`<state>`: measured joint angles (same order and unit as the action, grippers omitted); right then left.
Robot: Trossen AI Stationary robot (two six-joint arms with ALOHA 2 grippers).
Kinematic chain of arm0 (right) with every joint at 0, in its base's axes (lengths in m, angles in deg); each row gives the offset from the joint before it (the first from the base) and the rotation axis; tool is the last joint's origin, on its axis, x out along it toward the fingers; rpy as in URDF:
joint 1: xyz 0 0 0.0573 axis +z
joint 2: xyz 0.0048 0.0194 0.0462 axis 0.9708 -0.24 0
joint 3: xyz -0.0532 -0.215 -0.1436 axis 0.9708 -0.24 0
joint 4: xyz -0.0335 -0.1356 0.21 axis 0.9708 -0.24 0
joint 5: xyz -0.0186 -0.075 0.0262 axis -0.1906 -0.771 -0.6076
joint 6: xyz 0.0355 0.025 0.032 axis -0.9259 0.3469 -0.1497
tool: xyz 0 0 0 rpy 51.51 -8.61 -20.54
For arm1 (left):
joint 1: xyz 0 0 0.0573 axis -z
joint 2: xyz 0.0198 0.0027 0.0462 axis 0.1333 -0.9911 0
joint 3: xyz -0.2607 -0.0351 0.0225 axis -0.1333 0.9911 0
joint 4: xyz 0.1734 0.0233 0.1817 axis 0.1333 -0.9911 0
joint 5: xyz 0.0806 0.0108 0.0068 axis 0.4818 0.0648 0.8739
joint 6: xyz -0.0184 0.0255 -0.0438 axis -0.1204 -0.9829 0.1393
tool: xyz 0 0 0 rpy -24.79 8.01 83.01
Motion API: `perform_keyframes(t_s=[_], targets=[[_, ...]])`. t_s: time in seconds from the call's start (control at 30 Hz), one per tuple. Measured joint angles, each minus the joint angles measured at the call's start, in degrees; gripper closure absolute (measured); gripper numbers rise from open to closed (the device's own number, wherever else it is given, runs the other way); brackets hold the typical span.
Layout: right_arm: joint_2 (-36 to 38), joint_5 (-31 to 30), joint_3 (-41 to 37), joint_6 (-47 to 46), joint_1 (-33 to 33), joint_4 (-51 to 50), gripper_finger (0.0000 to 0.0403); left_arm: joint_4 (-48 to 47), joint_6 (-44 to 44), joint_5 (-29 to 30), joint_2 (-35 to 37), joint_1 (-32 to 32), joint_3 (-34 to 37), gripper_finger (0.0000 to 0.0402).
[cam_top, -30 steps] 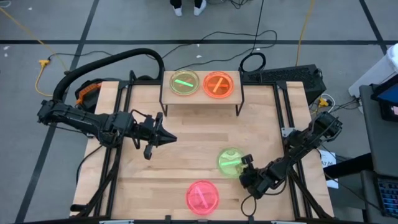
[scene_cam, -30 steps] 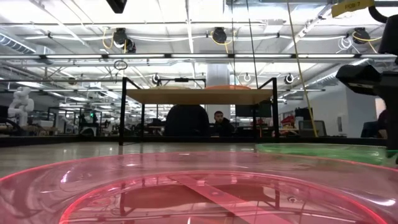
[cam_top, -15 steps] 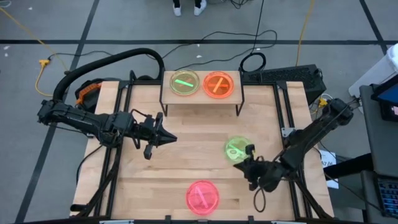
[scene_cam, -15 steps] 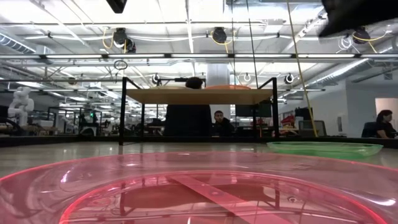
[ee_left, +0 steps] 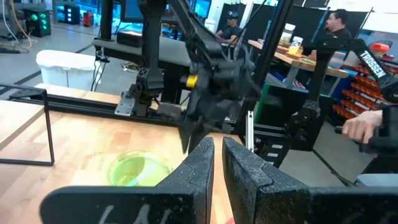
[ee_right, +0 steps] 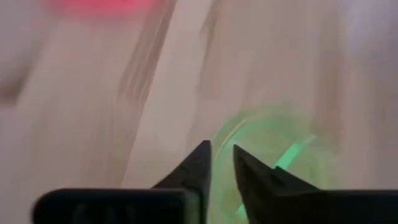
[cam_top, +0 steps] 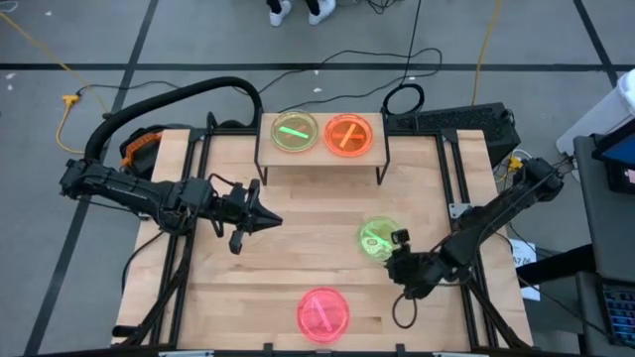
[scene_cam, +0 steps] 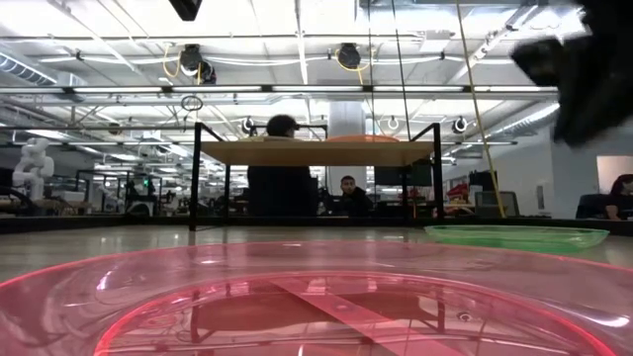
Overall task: Place and stack plates onto a shelf
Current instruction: Stack the green plate on top of the orange plate on the shelf
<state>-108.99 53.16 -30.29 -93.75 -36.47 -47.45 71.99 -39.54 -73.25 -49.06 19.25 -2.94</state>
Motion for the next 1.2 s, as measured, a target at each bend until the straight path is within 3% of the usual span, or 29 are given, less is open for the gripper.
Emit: perform_keyframes(t_s=[0.1,0.23,0.43,0.6,0.93,1.2], targets=[[-3.1,3.6,-1.6,-0.7,0.1,-0.5,0.0304,0.0,-0.2,0.0,0.0,0.0,0.0,0.0364],[-6.4,3.8,-2.4,-0.9,0.1,-3.8,0.0256,0.0,-0.9,0.0,0.0,0.0,0.0,0.0364],[-11.2,1.9,-3.9,-1.5,0.1,-7.1,0.0235,0.0,-0.9,0.0,0.0,0.0,0.0,0.0364],[-13.5,0.0,-4.3,-1.5,0.1,-7.7,0.0254,0.0,-1.0,0.0,0.0,0.0,0.0,0.0364],[-14.0,-4.8,-4.6,0.3,-0.9,-7.8,0.0343,0.0,-0.9,0.0,0.0,0.0,0.0,0.0364],[-14.3,-4.6,-4.8,0.1,-3.6,-6.3,0.0355,-0.1,-0.9,0.0,0.0,0.0,0.0,0.0364]])
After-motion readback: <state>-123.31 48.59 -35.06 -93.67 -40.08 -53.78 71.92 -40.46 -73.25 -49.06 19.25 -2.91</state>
